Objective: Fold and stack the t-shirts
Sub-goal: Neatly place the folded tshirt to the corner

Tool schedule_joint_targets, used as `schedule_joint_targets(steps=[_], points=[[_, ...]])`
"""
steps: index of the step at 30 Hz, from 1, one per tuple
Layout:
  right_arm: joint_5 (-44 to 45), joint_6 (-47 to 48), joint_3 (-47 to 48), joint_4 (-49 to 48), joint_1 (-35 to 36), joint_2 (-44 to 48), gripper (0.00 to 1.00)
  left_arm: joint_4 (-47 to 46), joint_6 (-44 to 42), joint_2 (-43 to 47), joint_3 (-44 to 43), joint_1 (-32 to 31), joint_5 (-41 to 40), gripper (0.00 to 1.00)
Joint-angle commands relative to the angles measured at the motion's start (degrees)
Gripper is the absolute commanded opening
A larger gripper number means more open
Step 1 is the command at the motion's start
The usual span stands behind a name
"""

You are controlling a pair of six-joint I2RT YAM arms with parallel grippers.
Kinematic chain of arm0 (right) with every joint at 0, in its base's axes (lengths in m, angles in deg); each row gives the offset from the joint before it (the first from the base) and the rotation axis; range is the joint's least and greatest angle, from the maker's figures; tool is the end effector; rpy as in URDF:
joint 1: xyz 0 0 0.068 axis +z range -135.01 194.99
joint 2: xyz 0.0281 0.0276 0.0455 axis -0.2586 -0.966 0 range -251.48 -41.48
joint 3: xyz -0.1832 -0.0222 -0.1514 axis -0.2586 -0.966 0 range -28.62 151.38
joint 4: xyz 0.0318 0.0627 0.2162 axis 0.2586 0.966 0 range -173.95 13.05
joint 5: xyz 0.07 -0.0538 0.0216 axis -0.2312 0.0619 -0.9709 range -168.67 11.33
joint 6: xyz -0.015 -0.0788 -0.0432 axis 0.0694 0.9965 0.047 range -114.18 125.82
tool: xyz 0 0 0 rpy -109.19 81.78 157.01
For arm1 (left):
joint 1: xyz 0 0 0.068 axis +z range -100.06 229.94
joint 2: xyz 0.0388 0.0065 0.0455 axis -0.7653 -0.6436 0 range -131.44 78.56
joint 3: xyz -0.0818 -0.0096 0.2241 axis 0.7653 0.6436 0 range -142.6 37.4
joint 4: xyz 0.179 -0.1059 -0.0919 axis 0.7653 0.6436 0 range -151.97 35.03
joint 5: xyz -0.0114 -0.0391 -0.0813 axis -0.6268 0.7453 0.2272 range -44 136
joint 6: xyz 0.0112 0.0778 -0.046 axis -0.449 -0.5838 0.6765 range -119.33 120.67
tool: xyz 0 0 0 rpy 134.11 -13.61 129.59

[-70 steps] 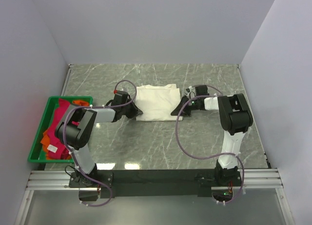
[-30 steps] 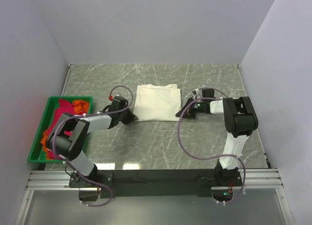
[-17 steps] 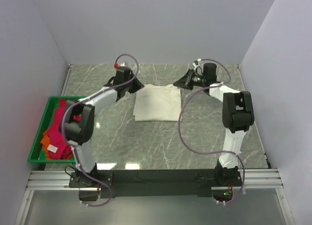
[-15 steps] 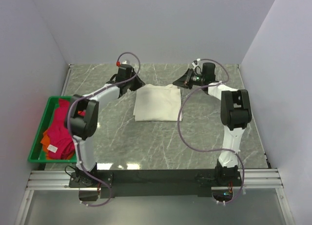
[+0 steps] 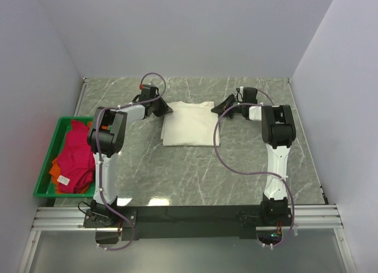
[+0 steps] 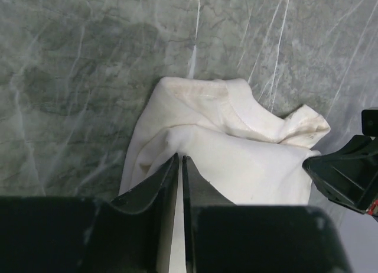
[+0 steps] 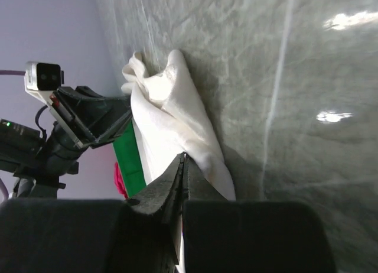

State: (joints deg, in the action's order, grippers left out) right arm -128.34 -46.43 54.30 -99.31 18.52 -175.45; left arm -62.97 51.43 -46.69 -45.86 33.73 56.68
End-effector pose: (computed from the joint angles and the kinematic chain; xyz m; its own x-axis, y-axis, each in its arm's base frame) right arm 0.4544 0.0904 0.0798 -0.8766 0.4586 -0.1456 0.0576 0.4006 0.9145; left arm 0.4406 -0.1438 0.1043 -0.7149 -0.5849 -0.3832 -0.2294 0.7139 -0.6616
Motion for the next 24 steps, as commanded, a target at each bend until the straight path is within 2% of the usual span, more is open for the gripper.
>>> schedule_joint_targets(steps=[1, 4, 6, 7, 8, 9, 10, 11, 14, 15, 16, 21, 24], points=[[0.8, 0.6, 1.5, -0.9, -1.1, 2.7, 0.01, 1.5, -0.8, 1.5, 2.7, 1.0, -0.2, 0.17], [2.3, 6.7, 2.2, 6.2, -1.2, 8.2, 0.05, 2.2, -1.8, 6.7, 3.7, 1.0, -0.1, 0.23], [3.4, 12.2, 2.2, 10.7, -1.0, 11.4, 0.14, 3.4, -2.9, 11.3, 3.9, 1.0, -0.7, 0.28], [4.2, 14.1, 2.0, 14.9, -1.0, 14.7, 0.18, 5.1, -3.4, 13.1, 4.1, 1.0, -1.5, 0.37], [6.4, 17.7, 1.6, 17.5, -1.1, 16.4, 0.28, 5.8, -4.1, 16.5, 4.4, 1.0, -1.9, 0.42], [7.5, 19.4, 0.9, 22.2, -0.9, 17.9, 0.32, 6.9, -4.4, 18.2, 4.9, 1.0, -2.1, 0.47], [8.8, 21.2, 0.4, 24.6, -0.8, 20.7, 0.36, 9.0, -4.9, 19.9, 5.0, 1.0, -2.6, 0.56], [12.3, 24.2, -0.1, 26.8, -0.5, 22.1, 0.43, 10.4, -6.2, 23.5, 5.4, 1.0, -3.5, 0.61], [18.6, 27.7, -3.2, 33.6, 0.1, 26.3, 0.55, 16.0, -9.8, 30.8, 6.3, 1.0, -7.1, 0.83], [19.7, 28.2, -5.0, 35.4, 0.2, 27.7, 0.57, 17.2, -10.9, 32.8, 7.1, 1.0, -8.4, 0.95], [20.3, 28.6, -5.9, 35.9, 0.4, 28.2, 0.57, 18.6, -12.0, 34.7, 7.6, 1.0, -10.0, 0.99], [24.5, 30.2, -9.4, 38.5, 2.6, 29.6, 0.59, 23.2, -18.4, 49.5, 13.7, 1.6, -19.5, 0.99], [25.3, 30.4, -9.5, 39.2, 3.8, 28.2, 0.59, 22.2, -21.7, 58.0, 19.6, 2.1, -24.9, 0.99]])
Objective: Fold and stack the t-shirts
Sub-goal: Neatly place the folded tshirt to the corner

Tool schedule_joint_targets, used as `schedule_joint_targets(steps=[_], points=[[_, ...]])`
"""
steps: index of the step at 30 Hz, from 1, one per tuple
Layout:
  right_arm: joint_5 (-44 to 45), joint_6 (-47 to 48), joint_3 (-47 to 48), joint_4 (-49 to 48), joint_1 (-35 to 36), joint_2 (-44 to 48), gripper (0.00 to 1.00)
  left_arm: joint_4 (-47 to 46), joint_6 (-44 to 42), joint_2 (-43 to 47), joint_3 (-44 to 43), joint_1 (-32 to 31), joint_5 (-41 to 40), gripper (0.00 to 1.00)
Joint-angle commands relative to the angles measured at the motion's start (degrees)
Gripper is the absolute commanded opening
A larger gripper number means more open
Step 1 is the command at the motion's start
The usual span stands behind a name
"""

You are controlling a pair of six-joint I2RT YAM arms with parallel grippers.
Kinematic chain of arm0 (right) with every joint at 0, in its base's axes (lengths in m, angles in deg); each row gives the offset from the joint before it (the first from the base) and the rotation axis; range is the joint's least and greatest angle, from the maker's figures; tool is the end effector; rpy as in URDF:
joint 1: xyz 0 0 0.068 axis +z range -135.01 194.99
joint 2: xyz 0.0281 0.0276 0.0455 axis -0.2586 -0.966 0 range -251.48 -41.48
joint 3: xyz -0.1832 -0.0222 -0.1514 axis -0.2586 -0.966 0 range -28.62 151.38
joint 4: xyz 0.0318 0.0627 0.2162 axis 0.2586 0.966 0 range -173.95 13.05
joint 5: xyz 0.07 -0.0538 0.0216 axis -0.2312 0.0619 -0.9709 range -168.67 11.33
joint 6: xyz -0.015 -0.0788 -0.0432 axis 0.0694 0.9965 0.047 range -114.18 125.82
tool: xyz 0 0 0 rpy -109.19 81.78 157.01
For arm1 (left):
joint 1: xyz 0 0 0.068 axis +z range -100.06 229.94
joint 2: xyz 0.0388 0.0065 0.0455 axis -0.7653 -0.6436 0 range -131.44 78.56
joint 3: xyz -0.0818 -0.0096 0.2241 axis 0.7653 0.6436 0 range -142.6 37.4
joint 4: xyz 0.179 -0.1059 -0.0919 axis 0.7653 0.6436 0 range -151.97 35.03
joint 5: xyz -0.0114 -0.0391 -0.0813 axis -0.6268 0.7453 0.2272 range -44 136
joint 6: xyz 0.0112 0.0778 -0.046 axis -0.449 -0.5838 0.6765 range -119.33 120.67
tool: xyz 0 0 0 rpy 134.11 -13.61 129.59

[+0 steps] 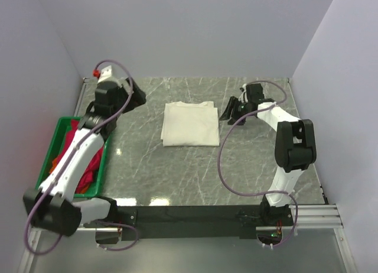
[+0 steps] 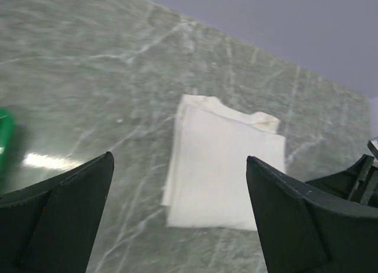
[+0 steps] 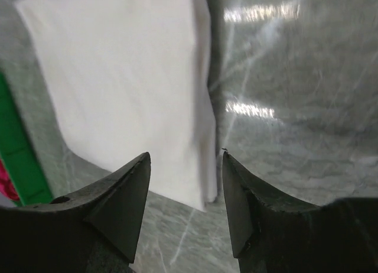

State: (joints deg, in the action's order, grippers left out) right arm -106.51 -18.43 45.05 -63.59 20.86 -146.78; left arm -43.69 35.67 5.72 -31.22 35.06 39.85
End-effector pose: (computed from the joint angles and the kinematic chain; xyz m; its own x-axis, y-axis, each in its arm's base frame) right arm 0.3731 0.0767 0.1606 -0.8692 0.2757 -0.4104 -0.0214 0.8083 0.5884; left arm 0.2999 -0.0706 0.3170 -0.3945 -0.4853 -0.7802 -0.0814 0.8642 -0.4964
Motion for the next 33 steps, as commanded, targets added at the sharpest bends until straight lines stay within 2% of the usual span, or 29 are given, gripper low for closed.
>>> schedule_joint_targets(steps=[1, 4, 8, 12, 15, 18, 21, 22, 23, 24, 25, 26, 33], points=[[4.3, 2.3, -0.2, 3.4, 1.9, -1.0, 0.59, 2.6, -7.0, 7.6, 6.6, 0.9, -9.2, 0.99], [5.3, 1.4, 0.2, 2.3, 3.0, -2.4, 0.58, 2.0, -8.5, 17.1, 12.8, 1.0, -12.2, 0.99], [5.1, 1.0, 2.7, 2.1, 4.6, -6.2, 0.57, 0.1, -7.8, 24.7, 20.5, 1.1, -13.9, 0.99], [6.5, 1.7, 5.3, 2.8, 6.9, -10.5, 0.56, -1.0, -7.6, 27.8, 24.8, 1.1, -14.9, 0.99], [7.1, 1.9, 6.3, 2.8, 8.1, -12.4, 0.54, -0.8, -7.8, 26.9, 24.2, 1.1, -14.9, 0.98], [7.7, 2.1, 7.3, 3.5, 9.4, -13.6, 0.49, -0.3, -8.0, 25.2, 23.6, 1.1, -15.7, 0.97], [9.3, 2.8, 8.7, 5.0, 10.2, -14.6, 0.35, 0.2, -7.9, 24.5, 23.4, 1.1, -16.2, 0.96], [9.6, 3.0, 9.1, 5.5, 10.1, -14.8, 0.25, 0.2, -7.9, 24.6, 23.4, 1.1, -16.2, 0.96], [10.4, 3.5, 10.6, 6.1, 10.1, -15.3, 0.20, 0.0, -8.0, 24.8, 23.5, 1.1, -16.2, 0.96], [11.9, 4.0, 11.6, 8.1, 10.0, -15.5, 0.15, -0.2, -8.0, 24.8, 23.6, 1.1, -16.2, 0.95], [15.1, 4.9, 12.8, 9.4, 10.0, -15.7, 0.03, -0.3, -8.1, 25.0, 23.7, 1.1, -16.3, 0.95], [17.5, 6.8, 15.3, 10.7, 9.7, -15.9, 0.00, -0.3, -8.1, 25.1, 23.9, 1.1, -16.5, 0.95], [44.8, 15.5, 22.9, 17.3, 6.3, -16.3, 0.00, 0.0, -8.3, 25.4, 23.6, 1.1, -17.3, 0.94]])
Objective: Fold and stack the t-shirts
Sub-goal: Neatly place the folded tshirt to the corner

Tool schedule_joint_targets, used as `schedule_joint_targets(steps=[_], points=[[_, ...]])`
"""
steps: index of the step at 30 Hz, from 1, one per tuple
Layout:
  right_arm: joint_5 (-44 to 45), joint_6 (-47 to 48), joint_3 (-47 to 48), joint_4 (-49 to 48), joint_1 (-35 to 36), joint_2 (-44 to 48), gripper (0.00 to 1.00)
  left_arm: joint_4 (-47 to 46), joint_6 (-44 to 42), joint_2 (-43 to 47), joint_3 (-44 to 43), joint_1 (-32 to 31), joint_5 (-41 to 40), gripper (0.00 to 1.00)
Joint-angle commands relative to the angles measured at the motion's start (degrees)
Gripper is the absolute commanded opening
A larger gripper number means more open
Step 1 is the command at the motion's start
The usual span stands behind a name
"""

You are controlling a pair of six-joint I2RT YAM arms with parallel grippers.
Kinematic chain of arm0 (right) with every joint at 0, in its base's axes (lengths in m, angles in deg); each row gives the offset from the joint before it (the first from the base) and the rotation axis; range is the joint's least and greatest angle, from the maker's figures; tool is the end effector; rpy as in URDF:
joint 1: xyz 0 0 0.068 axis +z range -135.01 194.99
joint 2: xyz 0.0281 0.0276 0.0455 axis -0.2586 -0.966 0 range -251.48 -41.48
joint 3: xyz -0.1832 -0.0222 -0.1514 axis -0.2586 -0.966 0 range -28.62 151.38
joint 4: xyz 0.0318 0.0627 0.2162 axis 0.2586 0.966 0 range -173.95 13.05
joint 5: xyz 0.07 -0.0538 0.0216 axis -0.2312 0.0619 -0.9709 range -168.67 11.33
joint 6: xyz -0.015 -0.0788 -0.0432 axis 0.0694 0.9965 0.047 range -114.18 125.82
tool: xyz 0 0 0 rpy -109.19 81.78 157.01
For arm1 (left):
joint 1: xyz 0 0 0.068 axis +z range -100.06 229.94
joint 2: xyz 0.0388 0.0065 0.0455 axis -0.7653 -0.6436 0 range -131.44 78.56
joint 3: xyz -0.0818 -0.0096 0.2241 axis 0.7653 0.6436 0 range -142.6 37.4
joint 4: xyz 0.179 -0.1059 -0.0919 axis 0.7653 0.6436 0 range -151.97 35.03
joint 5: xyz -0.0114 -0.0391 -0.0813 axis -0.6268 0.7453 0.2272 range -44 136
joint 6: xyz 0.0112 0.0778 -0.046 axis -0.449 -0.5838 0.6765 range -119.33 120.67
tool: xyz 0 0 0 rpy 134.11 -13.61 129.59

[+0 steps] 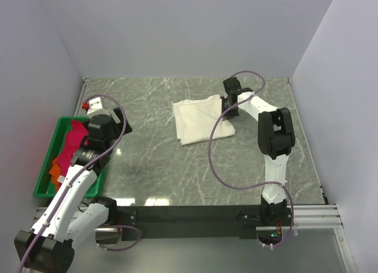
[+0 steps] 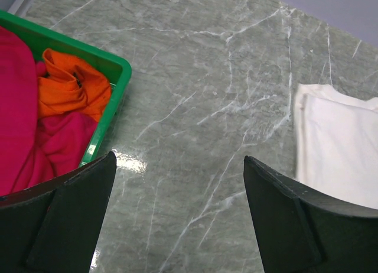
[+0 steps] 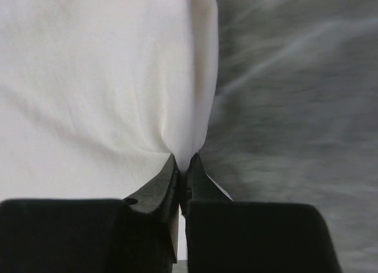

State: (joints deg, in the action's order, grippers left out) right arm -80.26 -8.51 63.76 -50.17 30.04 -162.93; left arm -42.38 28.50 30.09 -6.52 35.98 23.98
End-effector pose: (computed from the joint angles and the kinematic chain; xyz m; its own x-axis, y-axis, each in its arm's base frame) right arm 0.4063 0.1117 0.1213 -0.8998 0.0142 -0.4361 -0.0507 0.9893 0.1368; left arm 0.2183 -0.0227 0.2667 -0.3004 -0.3714 -0.8785 -0.2812 0.9146 -0.2905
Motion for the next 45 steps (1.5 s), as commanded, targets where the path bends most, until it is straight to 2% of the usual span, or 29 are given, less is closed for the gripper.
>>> schedule_joint_targets(steps=[1, 5, 6, 10, 13, 17, 24, 26, 27, 30, 31, 32, 33, 36, 37, 40, 42, 45], points=[[20.6, 6.3, 5.0, 4.4, -4.0, -0.3, 0.00, -1.1, -1.1, 0.9, -1.1, 0.2, -1.6, 0.94], [29.9, 8.4, 7.9, 4.3, -10.1, -0.8, 0.00, -1.0, -1.2, 1.3, -0.9, 0.2, -1.8, 0.94], [34.6, 9.6, 8.0, 3.1, -10.7, -1.2, 0.00, -1.0, -1.2, 1.4, -0.9, 0.2, -1.7, 0.94], [45.2, 19.7, 6.1, -3.0, -13.7, -2.6, 0.00, -1.1, -1.3, 1.6, -0.7, 0.2, -1.9, 0.94], [47.9, 20.7, 3.2, -7.1, -18.0, -2.7, 0.00, -1.1, -1.3, 1.4, -0.7, 0.2, -1.9, 0.94], [49.6, 26.9, -0.2, -13.8, -21.6, -2.7, 0.00, -0.9, -1.3, 0.7, -0.7, 0.2, -1.6, 0.94], [49.3, 29.4, 4.8, -16.2, -25.4, -6.3, 0.02, -0.6, -1.2, -0.9, -1.0, 0.2, -1.4, 0.94], [49.9, 29.3, 7.7, -15.9, -26.1, -8.1, 0.12, -0.6, -1.3, -1.5, -0.9, 0.2, -1.4, 0.94], [50.3, 27.9, 10.0, -15.5, -26.3, -8.8, 0.23, -0.6, -1.3, -1.7, -0.9, 0.2, -1.4, 0.94], [50.7, 26.1, 12.5, -13.6, -27.2, -10.5, 0.34, -0.8, -1.3, -2.1, -0.7, 0.2, -1.4, 0.94], [51.1, 23.2, 14.8, -12.4, -27.4, -10.7, 0.41, -0.8, -1.3, -2.3, -0.7, 0.2, -1.4, 0.94], [51.2, 21.6, 16.1, -9.6, -27.6, -11.0, 0.44, -0.8, -1.3, -2.4, -0.8, 0.2, -1.5, 0.94], [50.5, 19.9, 17.1, -8.2, -27.6, -10.8, 0.48, -0.8, -1.2, -2.7, -0.8, 0.2, -1.5, 0.94], [44.6, 11.5, 19.9, -2.2, -27.3, -8.6, 0.52, -0.8, -1.4, -2.9, -1.1, 0.2, -1.5, 0.94], [38.6, 8.7, 19.3, -1.8, -27.1, -7.8, 0.52, -0.7, -1.3, -3.0, -1.1, 0.2, -1.5, 0.94], [27.7, 5.6, 15.0, -2.4, -25.5, -3.1, 0.52, -0.6, -1.3, -2.9, -1.1, 0.2, -1.7, 0.94], [24.7, 3.8, 12.7, -2.3, -24.4, 0.8, 0.54, -0.5, -1.3, -2.5, -1.1, 0.2, -1.8, 0.94], [21.1, -3.7, 7.7, -1.6, -22.5, 7.5, 0.59, -0.4, -1.2, -1.4, -1.0, 0.2, -2.1, 0.95]])
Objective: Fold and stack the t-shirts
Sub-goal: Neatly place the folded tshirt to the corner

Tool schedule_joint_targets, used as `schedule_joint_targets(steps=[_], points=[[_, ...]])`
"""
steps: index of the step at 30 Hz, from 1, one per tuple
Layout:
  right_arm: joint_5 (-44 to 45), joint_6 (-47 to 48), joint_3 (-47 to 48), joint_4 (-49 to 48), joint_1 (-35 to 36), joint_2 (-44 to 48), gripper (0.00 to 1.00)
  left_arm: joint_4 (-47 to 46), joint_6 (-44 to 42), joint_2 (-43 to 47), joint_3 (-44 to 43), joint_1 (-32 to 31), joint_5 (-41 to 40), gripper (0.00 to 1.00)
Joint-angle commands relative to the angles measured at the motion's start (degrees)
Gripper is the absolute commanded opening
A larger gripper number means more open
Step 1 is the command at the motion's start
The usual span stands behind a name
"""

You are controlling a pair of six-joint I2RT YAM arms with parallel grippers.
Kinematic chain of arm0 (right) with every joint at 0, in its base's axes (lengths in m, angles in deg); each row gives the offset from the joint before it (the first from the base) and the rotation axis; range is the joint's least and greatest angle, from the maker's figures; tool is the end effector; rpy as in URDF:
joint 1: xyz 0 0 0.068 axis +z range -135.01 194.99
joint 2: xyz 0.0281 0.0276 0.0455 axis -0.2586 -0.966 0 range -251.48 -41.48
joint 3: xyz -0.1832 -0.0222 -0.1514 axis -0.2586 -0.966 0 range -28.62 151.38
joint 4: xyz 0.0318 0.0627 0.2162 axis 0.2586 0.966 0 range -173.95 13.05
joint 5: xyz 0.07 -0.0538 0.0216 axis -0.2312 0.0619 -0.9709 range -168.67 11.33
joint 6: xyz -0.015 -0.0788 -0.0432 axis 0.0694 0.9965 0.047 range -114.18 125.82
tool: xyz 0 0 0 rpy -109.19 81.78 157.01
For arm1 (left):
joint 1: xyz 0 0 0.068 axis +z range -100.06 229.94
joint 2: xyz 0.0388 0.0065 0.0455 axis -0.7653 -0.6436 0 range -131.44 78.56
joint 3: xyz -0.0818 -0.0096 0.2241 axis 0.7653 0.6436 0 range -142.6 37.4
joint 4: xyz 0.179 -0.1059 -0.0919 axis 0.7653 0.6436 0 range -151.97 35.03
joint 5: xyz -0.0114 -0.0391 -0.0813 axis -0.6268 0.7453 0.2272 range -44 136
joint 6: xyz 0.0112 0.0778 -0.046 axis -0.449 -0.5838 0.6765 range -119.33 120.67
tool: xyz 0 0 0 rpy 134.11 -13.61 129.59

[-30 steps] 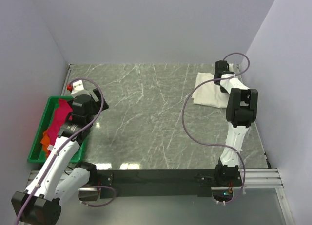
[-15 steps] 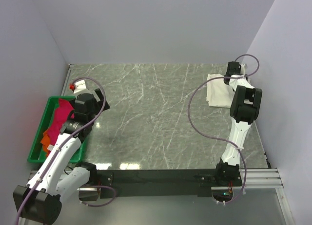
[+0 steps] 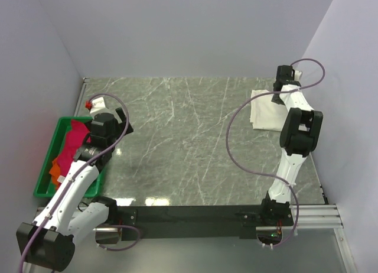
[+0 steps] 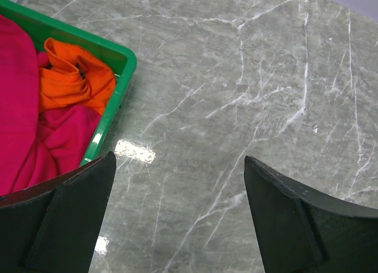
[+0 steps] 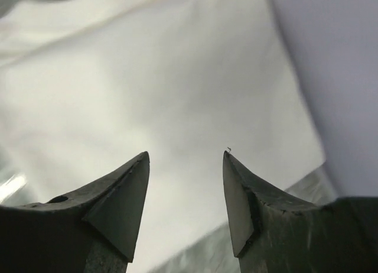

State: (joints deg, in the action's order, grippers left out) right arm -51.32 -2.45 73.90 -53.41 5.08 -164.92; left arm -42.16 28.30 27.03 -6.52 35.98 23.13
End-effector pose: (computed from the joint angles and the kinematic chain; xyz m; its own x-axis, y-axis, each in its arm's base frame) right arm 0.4399 -0.1148 0.1713 -0.6999 0.2519 -0.6683 0.5412 0.7977 -0.2660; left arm 0.2256 -0.0234 0.2556 -0.3438 -0.3550 -0.8694 -0.3070 0.9174 -0.2532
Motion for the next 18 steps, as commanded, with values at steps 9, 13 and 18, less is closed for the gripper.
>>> schedule_joint_targets(steps=[9, 13, 18], points=[[-22.2, -18.4, -21.6, 6.4, 2.6, 40.0, 0.67, -0.8, -0.1, 6.8, -0.5, 0.2, -2.3, 0.99], [-18.9, -15.5, -25.8, 11.7, 2.2, 56.3, 0.71, 2.3, 1.4, 9.9, -3.7, 0.2, -4.6, 0.99], [-15.1, -16.8, -30.4, 13.1, 4.7, 73.5, 0.86, 8.5, 4.6, 16.1, -8.8, 0.2, -6.5, 0.99]])
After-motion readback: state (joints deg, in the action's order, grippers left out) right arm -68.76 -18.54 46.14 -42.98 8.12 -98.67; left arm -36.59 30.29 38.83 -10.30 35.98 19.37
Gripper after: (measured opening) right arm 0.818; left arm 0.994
